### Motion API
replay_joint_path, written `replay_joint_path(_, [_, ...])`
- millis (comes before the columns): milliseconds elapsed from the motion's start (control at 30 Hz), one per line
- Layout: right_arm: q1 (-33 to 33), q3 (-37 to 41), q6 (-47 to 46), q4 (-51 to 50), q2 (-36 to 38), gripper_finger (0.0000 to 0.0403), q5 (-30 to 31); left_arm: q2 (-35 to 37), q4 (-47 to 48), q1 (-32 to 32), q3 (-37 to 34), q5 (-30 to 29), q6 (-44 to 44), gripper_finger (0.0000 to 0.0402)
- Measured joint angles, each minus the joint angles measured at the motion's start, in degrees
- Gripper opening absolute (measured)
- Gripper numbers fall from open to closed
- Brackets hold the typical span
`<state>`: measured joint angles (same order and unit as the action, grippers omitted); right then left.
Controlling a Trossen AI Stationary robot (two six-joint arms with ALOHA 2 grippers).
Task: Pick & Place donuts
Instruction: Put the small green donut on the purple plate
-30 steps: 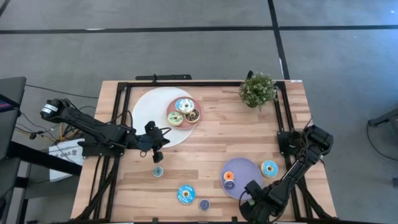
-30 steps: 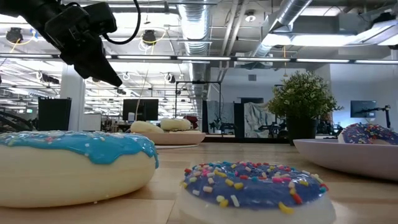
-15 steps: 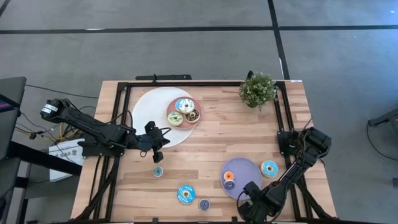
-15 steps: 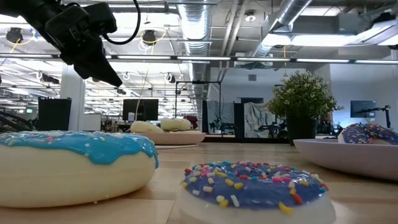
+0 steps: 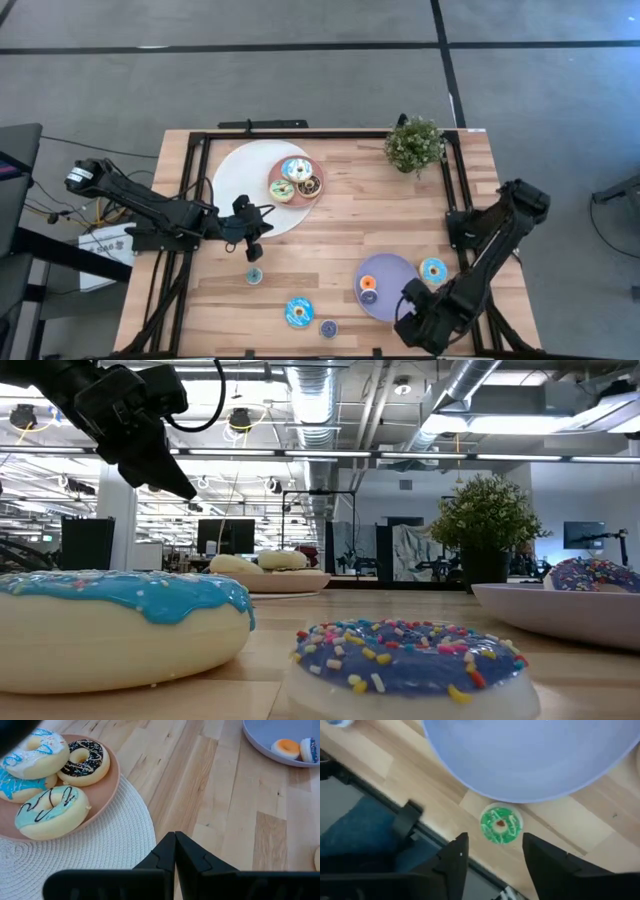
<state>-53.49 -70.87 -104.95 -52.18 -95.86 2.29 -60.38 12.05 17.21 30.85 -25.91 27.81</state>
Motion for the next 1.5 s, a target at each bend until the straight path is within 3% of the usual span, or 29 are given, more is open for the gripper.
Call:
replay_joint_path(233, [-1.4, 0.0, -2.7, 0.9, -3.9, 0.0167, 0.1, 0.0, 0.0, 0.0, 0.0, 0.0, 0.0, 0.0])
replay_joint_path(433, [-2.7, 0.1, -5.9, 5.6, -11.6, 0.0225, -8.2, 0.0, 0.0, 0.0, 0.0, 0.0, 0.0, 0.0])
replay_joint_path(567, [-2.4, 0.1, -5.9, 9.7, -13.4, 0.0271, -9.9, 0.0, 0.0, 0.0, 0.0, -0.1, 0.0, 0.0])
replay_joint_path(733, [-2.3, 0.1, -4.7, 8.2, -12.3, 0.0299, -9.6, 0.0, 0.0, 0.0, 0.0, -0.2, 0.1, 0.0])
replay_joint_path(1033, [-2.3, 0.7, -5.0, 7.6, -12.2, 0.0306, -4.9, 0.0, 0.1, 0.0, 0.0, -0.2, 0.4, 0.0])
replay_joint_path(1500, [-2.2, 4.8, -6.1, 13.4, -12.1, 0.0306, -2.8, 0.0, 0.0, 0.0, 0.0, -0.3, 0.5, 0.0])
